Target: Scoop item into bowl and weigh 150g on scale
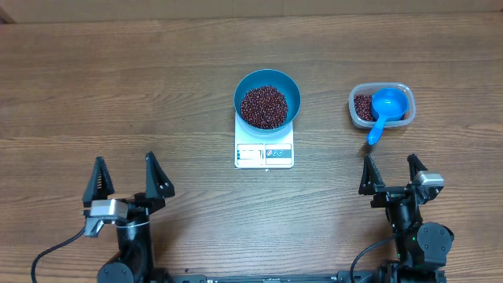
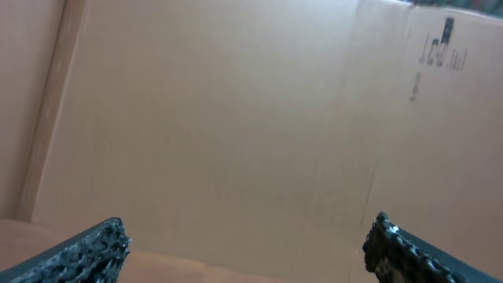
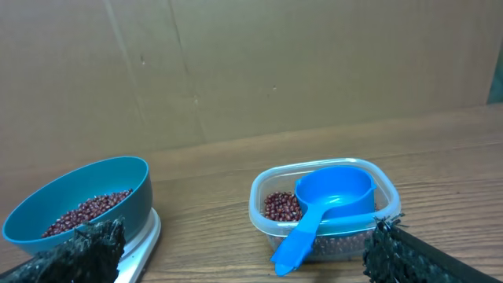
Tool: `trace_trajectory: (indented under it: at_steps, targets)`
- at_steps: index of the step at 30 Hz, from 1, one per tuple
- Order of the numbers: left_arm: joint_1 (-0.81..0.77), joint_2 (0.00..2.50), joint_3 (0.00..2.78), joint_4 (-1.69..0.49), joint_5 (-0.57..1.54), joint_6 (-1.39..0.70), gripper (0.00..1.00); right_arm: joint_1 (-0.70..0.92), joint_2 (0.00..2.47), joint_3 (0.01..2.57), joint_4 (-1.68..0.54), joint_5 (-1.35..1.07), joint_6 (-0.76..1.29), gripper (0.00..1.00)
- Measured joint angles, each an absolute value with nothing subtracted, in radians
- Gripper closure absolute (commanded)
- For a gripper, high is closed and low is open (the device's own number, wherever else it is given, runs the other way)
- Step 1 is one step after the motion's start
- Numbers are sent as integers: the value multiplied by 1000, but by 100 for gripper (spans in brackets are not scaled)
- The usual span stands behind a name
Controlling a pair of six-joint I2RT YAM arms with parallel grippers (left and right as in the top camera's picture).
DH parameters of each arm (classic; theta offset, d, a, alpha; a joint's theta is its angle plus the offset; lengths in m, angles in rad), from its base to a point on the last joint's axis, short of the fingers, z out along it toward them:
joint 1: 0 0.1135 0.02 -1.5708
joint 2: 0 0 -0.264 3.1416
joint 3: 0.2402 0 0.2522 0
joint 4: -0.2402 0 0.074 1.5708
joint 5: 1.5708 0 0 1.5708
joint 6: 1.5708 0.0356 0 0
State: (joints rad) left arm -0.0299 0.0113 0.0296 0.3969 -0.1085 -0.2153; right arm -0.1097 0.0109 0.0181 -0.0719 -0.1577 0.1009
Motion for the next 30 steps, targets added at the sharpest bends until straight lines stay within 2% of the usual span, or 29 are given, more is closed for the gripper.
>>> trace_trajectory:
  at_steps: [18,30]
  targets:
    - [-30,10,9,-46,-135,-173,0,-110,11,18,-72,-158,101,0]
    - [-30,10,9,-64,-135,-172,0,-110,11,18,-72,-157,101,0]
